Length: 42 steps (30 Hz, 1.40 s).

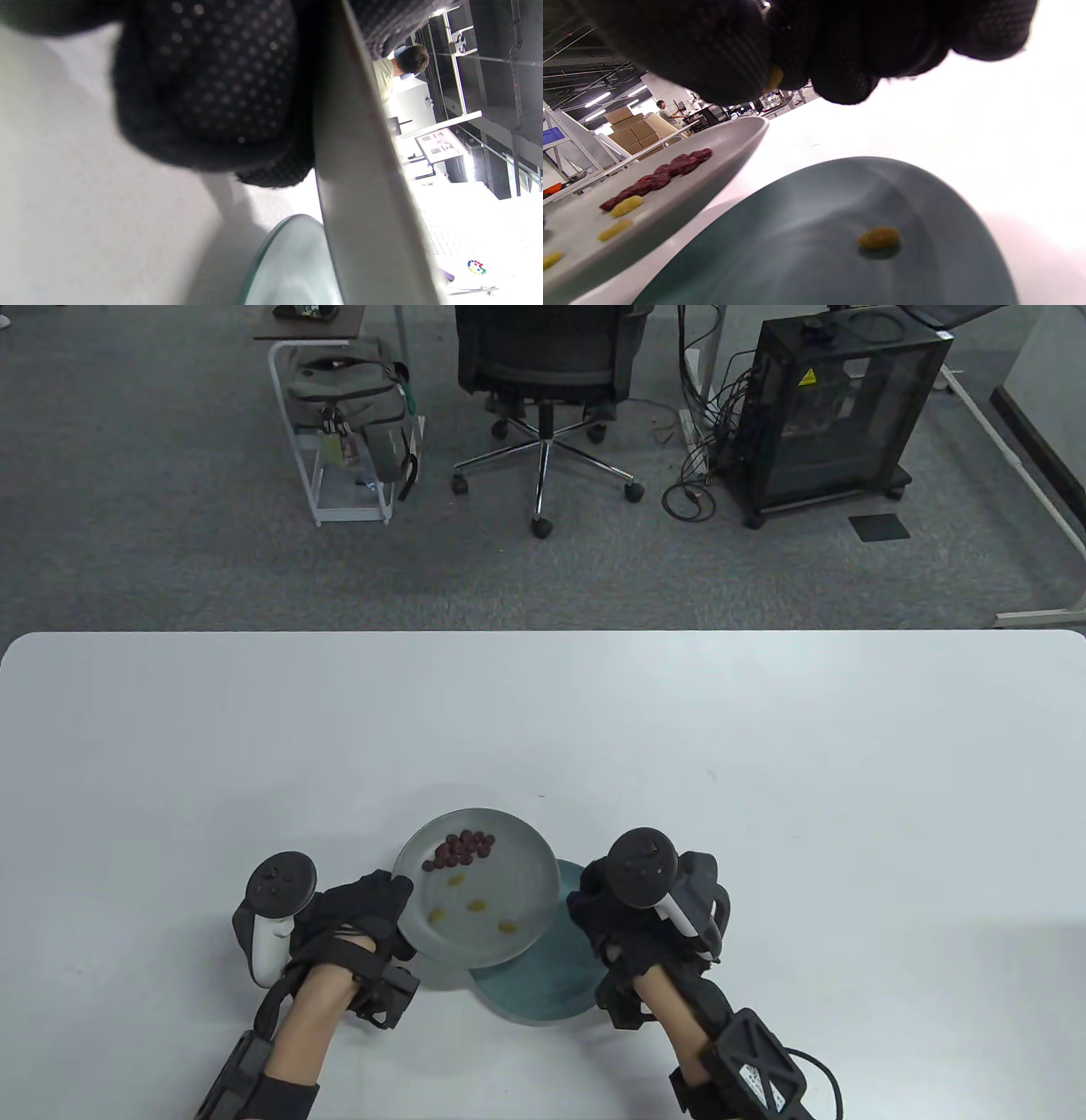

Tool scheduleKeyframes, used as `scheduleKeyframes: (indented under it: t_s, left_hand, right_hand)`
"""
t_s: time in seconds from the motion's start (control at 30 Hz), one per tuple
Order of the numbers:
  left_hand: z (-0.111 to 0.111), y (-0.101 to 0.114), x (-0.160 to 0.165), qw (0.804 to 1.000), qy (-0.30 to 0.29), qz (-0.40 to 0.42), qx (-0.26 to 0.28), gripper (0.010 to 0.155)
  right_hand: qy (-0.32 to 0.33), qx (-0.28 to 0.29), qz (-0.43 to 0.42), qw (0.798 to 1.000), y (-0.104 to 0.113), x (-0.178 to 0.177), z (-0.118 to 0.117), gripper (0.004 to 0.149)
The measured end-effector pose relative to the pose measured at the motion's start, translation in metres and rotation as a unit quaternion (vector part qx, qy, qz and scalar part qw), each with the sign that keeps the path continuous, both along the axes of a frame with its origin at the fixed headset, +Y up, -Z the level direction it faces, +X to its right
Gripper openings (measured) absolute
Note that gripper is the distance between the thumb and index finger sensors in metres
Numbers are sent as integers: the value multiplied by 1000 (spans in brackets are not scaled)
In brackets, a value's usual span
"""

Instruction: Pick raisins with hand pinch into plate

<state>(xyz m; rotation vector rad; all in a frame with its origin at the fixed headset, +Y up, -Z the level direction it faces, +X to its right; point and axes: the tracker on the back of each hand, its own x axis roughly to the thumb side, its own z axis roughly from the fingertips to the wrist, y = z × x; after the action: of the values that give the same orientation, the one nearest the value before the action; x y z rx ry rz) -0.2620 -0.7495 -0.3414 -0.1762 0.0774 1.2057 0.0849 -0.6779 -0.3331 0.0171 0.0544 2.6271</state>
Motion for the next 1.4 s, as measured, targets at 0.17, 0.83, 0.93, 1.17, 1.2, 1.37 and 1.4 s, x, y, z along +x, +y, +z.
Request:
scheduleKeyframes:
  t_s: [0.17, 0.83, 0.93, 1.17, 1.2, 1.37, 1.4]
  left_hand:
    - [0, 2, -4, 1000, 11, 5, 5, 51]
    - [2, 6, -11, 999, 34, 15, 16, 51]
    - [2, 5, -11, 999, 33, 15, 16, 51]
    - [2, 5, -10, 999, 30, 12, 15, 51]
    - [2, 5, -10, 999, 30, 13, 14, 51]
    - [2, 4, -10, 999, 30, 12, 14, 51]
    - [2, 4, -10, 999, 30, 13, 14, 51]
  right_hand:
    - [10, -25, 25, 999, -6, 2, -3, 48]
    - [71, -115, 187, 973, -39, -35, 1, 47]
    - [72, -121, 200, 969, -42, -36, 1, 47]
    - [72, -119, 207, 968, -43, -37, 1, 48]
    - [72, -120, 208, 968, -43, -37, 1, 48]
    - [74, -125, 207, 967, -43, -37, 1, 48]
    - [75, -129, 207, 967, -42, -36, 2, 48]
